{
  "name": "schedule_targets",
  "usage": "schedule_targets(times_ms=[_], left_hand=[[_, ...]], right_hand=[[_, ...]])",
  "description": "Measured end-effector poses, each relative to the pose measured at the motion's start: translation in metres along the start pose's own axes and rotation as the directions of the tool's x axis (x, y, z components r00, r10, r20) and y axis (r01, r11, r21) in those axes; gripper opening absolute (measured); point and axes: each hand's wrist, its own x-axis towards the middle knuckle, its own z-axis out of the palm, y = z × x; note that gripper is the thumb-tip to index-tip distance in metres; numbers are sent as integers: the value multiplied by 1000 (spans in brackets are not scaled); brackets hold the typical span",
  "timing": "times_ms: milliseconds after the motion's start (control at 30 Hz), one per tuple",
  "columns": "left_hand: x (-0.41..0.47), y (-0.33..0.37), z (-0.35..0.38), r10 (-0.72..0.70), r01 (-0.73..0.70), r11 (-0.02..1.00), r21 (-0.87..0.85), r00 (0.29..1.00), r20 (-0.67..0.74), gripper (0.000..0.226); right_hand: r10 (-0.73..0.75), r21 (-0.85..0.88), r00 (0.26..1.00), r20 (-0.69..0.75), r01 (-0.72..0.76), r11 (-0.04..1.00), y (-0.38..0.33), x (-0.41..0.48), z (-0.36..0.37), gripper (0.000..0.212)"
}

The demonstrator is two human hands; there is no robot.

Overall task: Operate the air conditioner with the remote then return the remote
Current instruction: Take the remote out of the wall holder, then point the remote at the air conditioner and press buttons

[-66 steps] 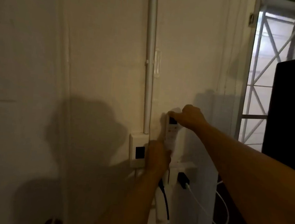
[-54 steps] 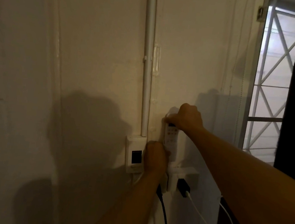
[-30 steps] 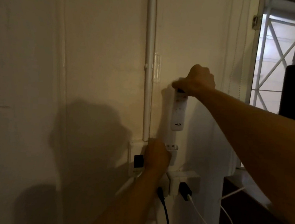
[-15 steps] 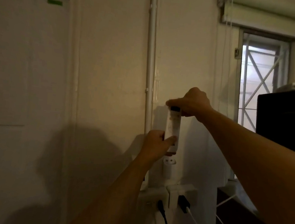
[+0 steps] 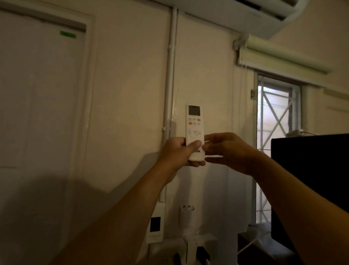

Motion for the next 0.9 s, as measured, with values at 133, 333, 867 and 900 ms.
schedule_targets(times_ms=[133, 333, 867, 900], left_hand=[[9, 23, 13, 45, -47, 997, 67, 998, 32, 43], [26, 52, 38, 91, -99, 985, 140, 994, 66, 42], [62, 121, 95, 246, -250, 968, 30, 964, 100, 28], [63, 122, 97, 247, -251, 968, 17, 962, 113, 24]], right_hand=[[-130, 0, 990, -53, 130, 991, -18, -6, -10, 19], [-193, -91, 975, -108, 183, 979, -48, -10, -41, 20], [-180, 12, 949, -259, 190, 982, -116, -12, -109, 26], [-178, 30, 943, -282, 193, 981, -120, -11, -112, 24]])
